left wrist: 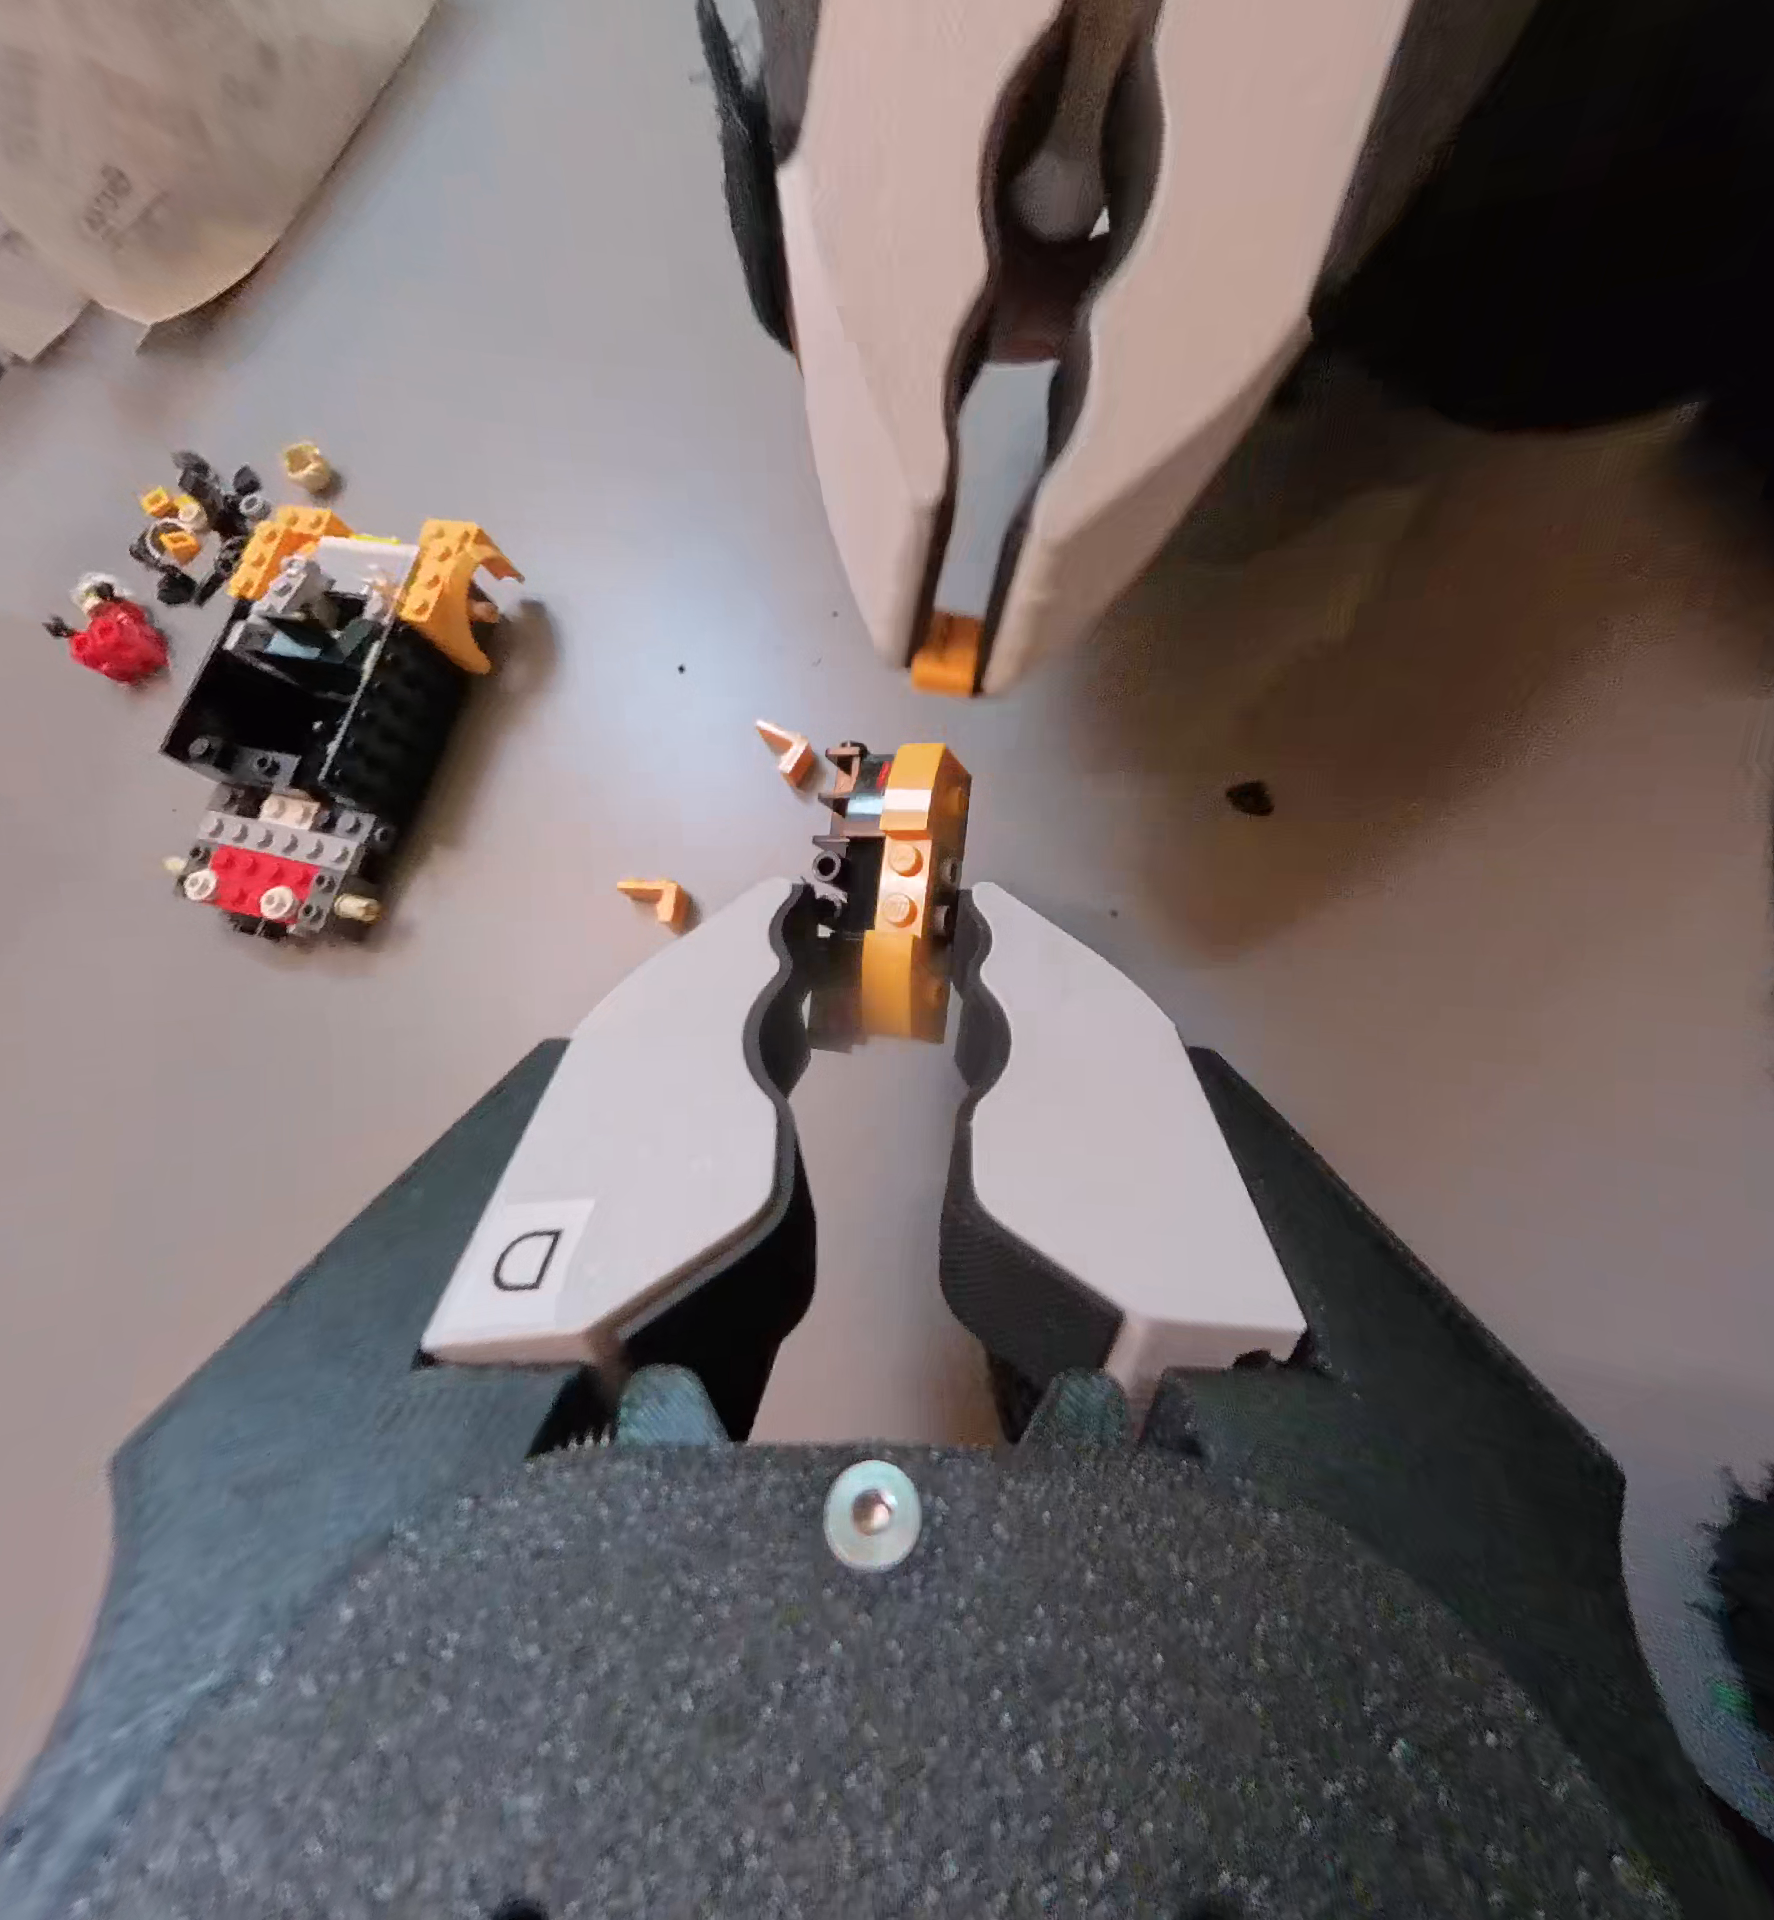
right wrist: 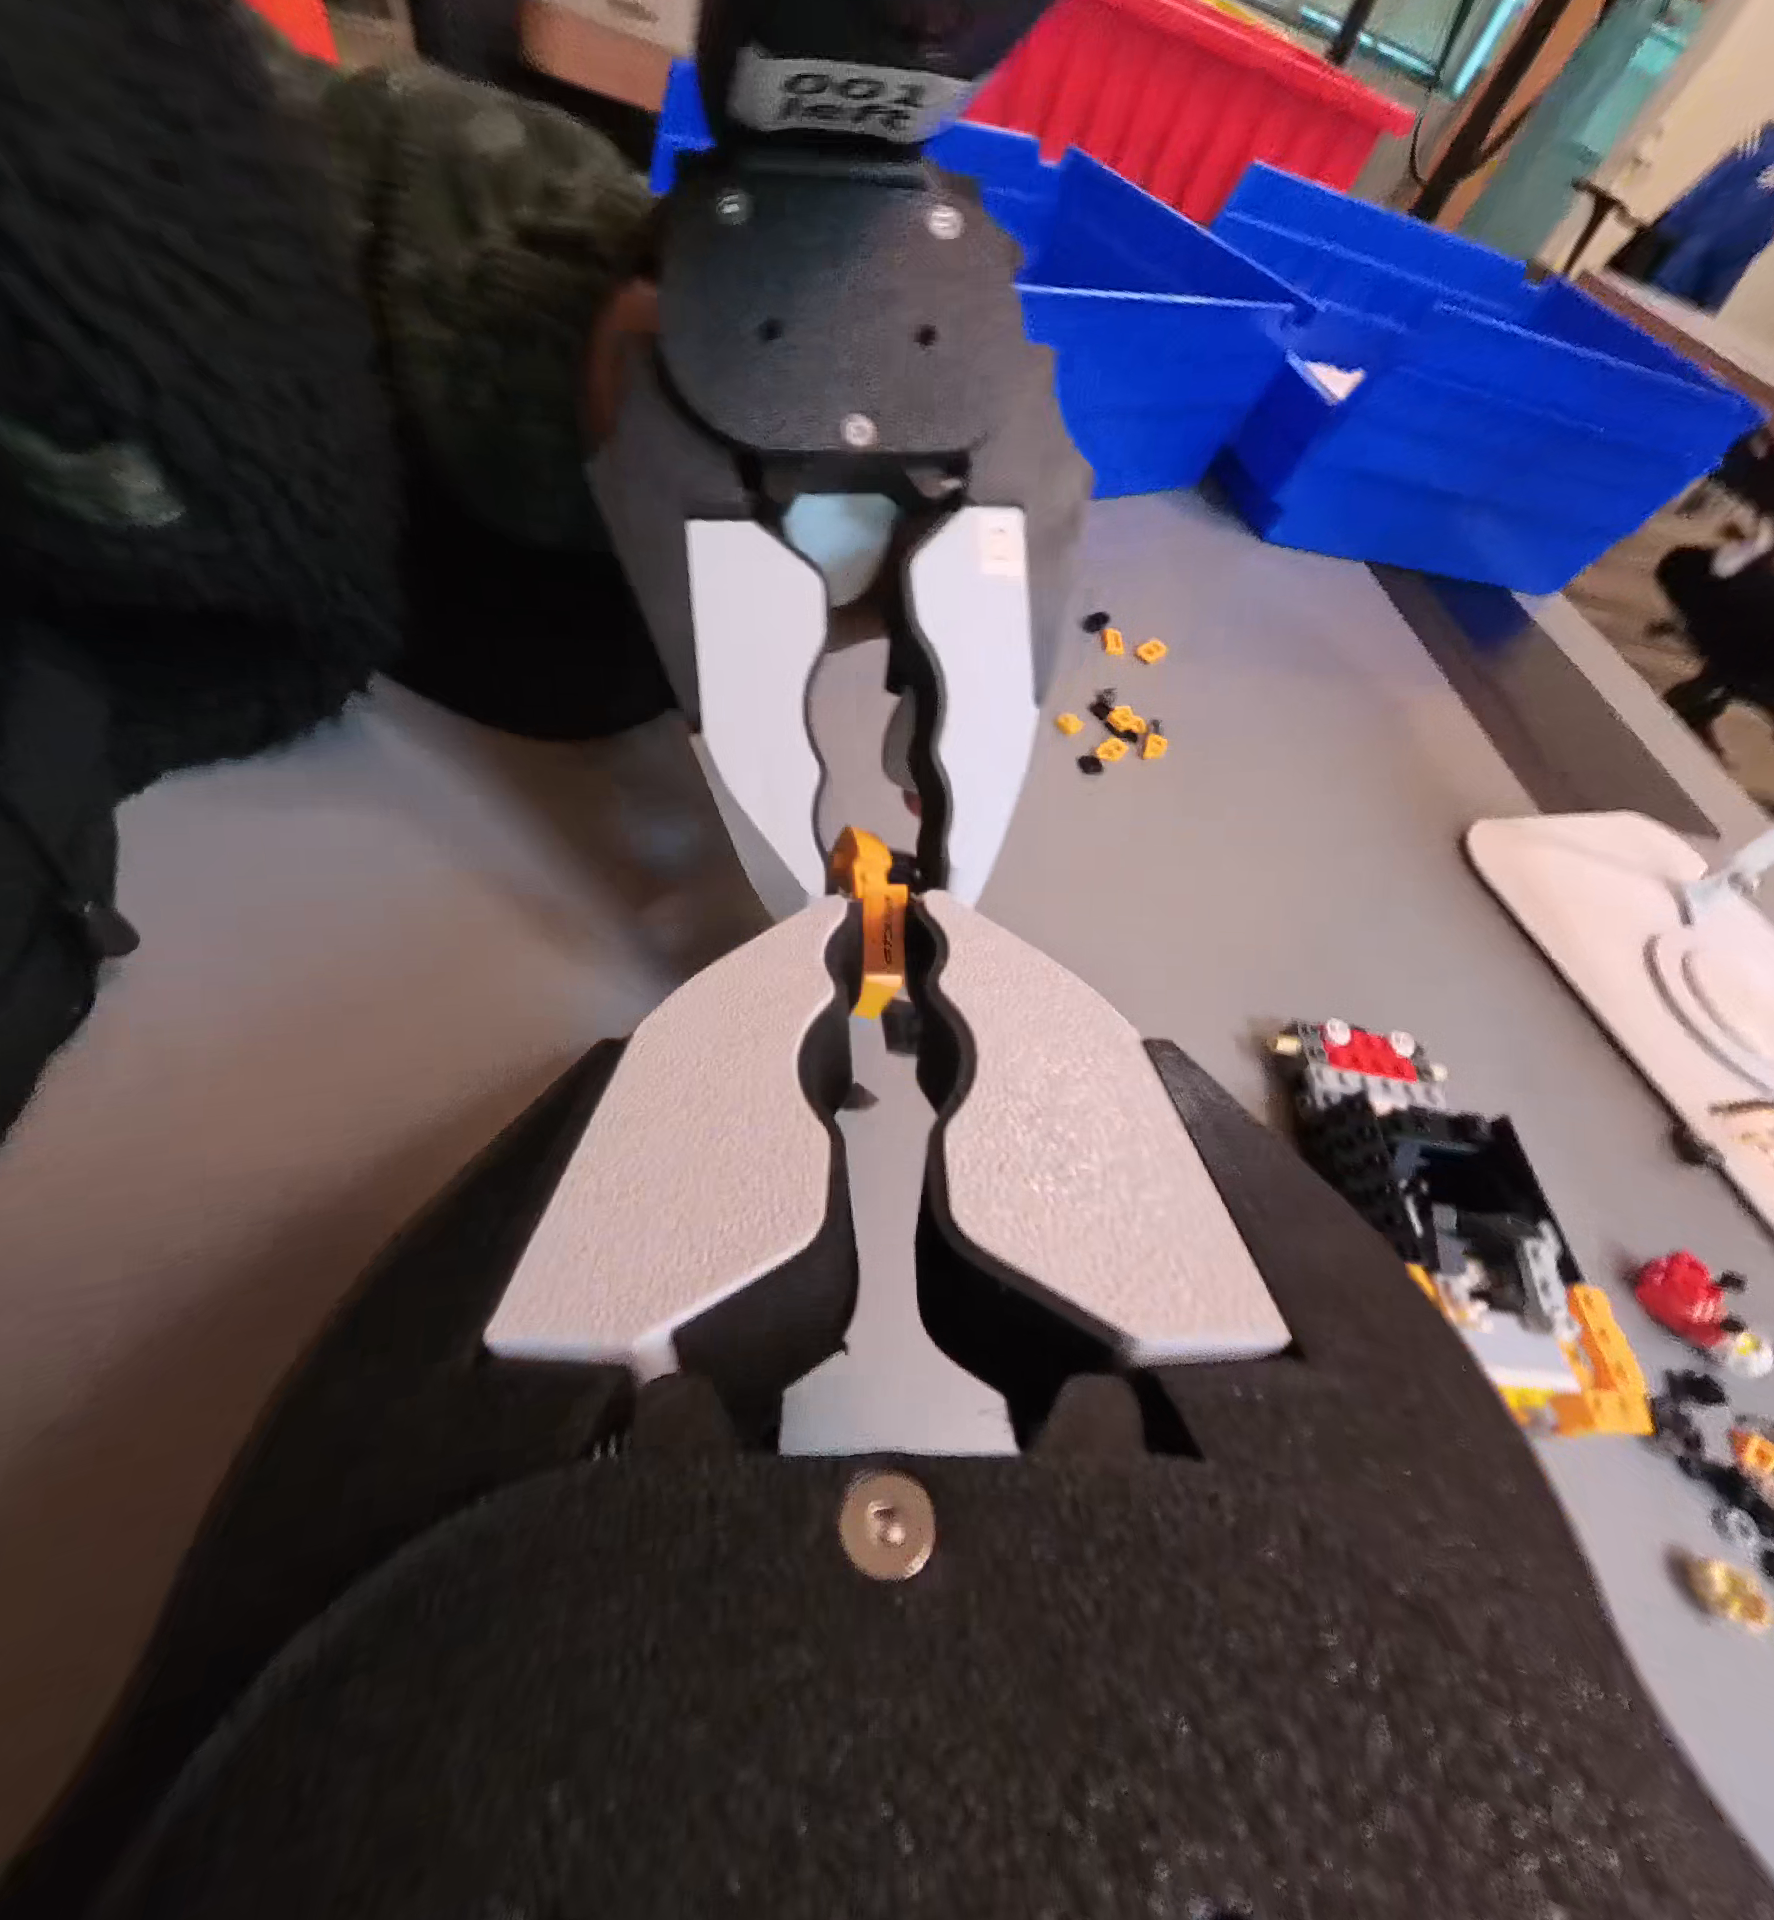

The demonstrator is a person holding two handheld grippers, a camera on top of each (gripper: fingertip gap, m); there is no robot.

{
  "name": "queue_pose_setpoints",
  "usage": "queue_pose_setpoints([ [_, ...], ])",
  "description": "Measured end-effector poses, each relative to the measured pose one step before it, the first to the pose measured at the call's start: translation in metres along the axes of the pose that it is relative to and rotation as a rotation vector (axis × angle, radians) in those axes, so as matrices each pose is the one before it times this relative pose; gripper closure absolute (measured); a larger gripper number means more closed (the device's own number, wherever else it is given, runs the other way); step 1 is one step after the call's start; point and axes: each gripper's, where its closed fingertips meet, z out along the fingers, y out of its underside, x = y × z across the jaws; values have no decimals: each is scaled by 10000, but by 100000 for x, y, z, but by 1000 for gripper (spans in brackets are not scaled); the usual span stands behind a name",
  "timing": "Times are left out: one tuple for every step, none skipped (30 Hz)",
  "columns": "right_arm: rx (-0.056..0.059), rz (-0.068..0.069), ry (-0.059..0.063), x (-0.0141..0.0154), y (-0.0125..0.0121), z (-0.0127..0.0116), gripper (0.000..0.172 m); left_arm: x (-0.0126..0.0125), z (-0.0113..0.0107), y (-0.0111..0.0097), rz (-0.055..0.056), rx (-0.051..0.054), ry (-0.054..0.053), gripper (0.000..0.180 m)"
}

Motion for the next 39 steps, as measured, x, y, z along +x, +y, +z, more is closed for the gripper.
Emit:
queue_pose_setpoints([
  [-222,311,-94,324,498,-69,164,-267,-90,312,-43,-59,-101,155],
  [-494,82,30,337,982,107,164,-186,3,254,-107,-51,-26,155],
  [-364,2,123,274,867,171,164,0,75,99,-96,-18,75,155],
  [-127,92,-27,-27,451,195,164,61,57,-20,-25,5,63,155],
  [-159,118,-72,-94,383,243,163,-42,45,47,27,-33,-30,155],
  [-225,1,-10,-20,405,274,160,-66,46,134,-20,-47,-27,155],
  [-245,-68,16,-22,394,251,157,-90,25,122,-80,-16,-6,155],
  [-155,-64,37,-13,217,202,157,14,-33,5,-65,44,61,155],
  [-52,-46,7,-64,74,153,156,7,-66,-117,-67,103,42,155],
  [-80,-25,16,-36,100,140,156,-22,-56,-118,-64,87,17,155],
  [-84,-48,21,-12,119,113,156,-60,-13,16,-57,-7,-4,155],
  [-67,-21,5,-17,103,95,154,-115,21,112,-23,-60,-48,155],
  [-68,33,-16,-10,109,80,153,-55,28,103,-13,-41,-18,155],
  [-65,45,-11,-9,97,76,150,70,20,-21,-38,51,62,155],
  [-75,22,-8,-36,70,86,148,124,27,-146,-71,107,88,155],
  [-14,-8,14,-53,-56,79,147,127,71,-137,-69,76,86,155],
  [5,-25,-14,-129,-120,73,146,130,131,-91,-52,27,65,155],
  [-115,-31,39,-27,51,99,146,21,171,170,-25,-131,-9,155],
  [-51,-21,69,48,32,72,145,-46,204,321,17,-191,-45,155],
  [113,45,6,-21,-170,-26,144,49,205,326,-31,-181,27,155],
  [142,68,-6,9,-268,-109,144,56,130,223,17,-115,24,155],
  [109,17,43,101,-232,-146,144,-79,37,88,16,-44,-60,155],
  [52,-27,87,165,-119,-146,144,-202,-44,42,-53,-25,-93,155],
  [5,-11,84,171,5,-119,144,-291,-78,86,-140,-19,-87,155],
  [-22,49,72,170,111,-69,144,-392,-125,155,-164,-26,-123,155],
  [-90,104,75,215,245,-39,145,-667,-179,291,-192,-111,-283,155],
  [-115,124,72,233,302,-5,146,-827,-239,376,-141,-149,-368,155],
  [-110,132,43,176,281,29,146,-754,-266,365,-85,-143,-312,155],
  [-93,121,49,167,209,44,147,-444,-247,273,-34,-81,-111,155],
  [-67,90,67,163,142,70,148,6,-208,205,-31,-26,167,155],
  [-47,52,25,89,96,75,148,266,-120,200,-112,-22,313,155],
  [-31,37,14,58,63,74,149,502,-23,211,-93,-32,444,155],
  [-34,29,28,67,76,89,149,513,3,99,-39,32,385,155],
  [-37,12,20,40,83,72,149,551,8,-84,36,97,354,154],
  [-7,2,5,3,43,35,149,635,-11,-359,79,241,376,152],
  [13,5,18,26,6,16,150,367,-21,-439,39,253,195,152],
  [-4,13,30,60,13,-3,150,238,16,-265,27,123,125,151],
  [-2,18,27,67,10,-12,150,199,40,-55,33,36,121,149],
  [15,22,29,69,0,-15,151,18,43,65,-4,-18,29,146],
])
